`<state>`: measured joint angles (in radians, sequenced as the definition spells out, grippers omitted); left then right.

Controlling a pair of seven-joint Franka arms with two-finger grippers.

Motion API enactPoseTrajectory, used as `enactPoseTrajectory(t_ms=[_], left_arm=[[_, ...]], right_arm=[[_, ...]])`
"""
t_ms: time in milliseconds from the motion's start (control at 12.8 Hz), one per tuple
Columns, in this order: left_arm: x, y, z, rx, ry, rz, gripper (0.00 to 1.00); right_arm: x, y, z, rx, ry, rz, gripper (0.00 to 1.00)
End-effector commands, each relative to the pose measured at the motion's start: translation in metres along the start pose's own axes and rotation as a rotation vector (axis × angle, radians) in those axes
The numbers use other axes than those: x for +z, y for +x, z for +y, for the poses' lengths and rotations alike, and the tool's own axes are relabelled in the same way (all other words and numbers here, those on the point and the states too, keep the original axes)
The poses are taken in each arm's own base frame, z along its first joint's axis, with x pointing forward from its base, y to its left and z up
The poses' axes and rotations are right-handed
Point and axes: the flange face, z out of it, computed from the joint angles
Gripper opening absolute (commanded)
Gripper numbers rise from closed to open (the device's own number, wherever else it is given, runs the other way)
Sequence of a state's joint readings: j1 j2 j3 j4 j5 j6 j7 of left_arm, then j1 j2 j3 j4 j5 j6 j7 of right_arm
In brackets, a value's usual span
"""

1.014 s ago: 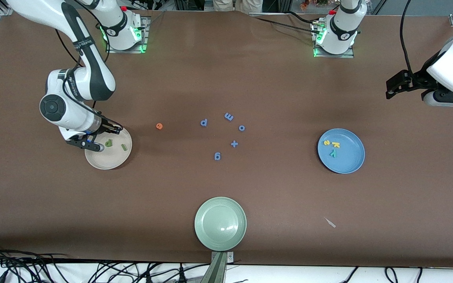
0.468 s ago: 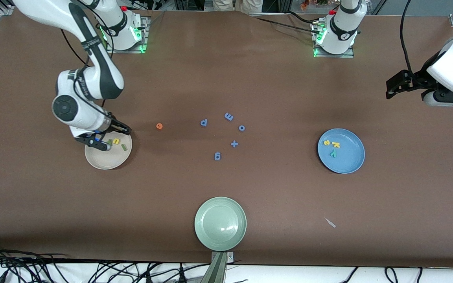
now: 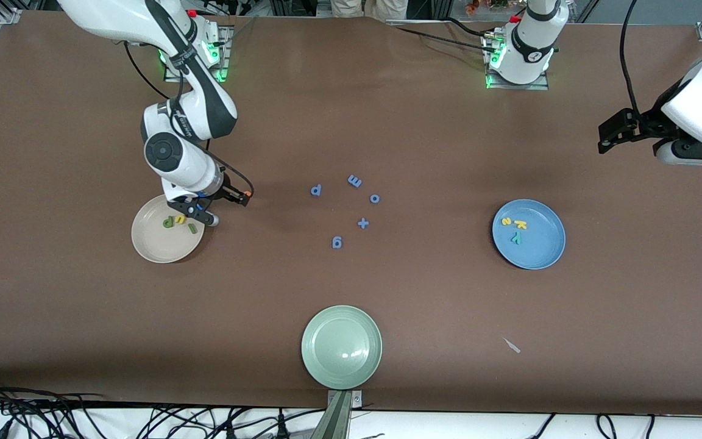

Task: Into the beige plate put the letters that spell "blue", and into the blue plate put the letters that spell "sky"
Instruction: 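Grasp the orange 6 with the right gripper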

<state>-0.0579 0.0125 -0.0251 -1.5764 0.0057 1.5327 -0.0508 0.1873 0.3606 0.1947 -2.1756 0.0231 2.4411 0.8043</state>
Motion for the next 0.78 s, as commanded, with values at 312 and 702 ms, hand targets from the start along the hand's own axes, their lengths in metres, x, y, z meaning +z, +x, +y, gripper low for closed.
enactPoseTrajectory(t_ms=[312, 702], left_arm=[[-0.006, 0.002, -0.001, 0.016, 0.019, -0.001, 1.0], [-0.006, 0.002, -0.003, 0.011, 0.019, -0.003, 1.0]], right_arm=[[0.032, -0.02, 0.006, 0.026, 0.029, 0.009, 0.66], [0.041, -0.03, 0.007, 0.031, 0.034, 0.01, 0.58]])
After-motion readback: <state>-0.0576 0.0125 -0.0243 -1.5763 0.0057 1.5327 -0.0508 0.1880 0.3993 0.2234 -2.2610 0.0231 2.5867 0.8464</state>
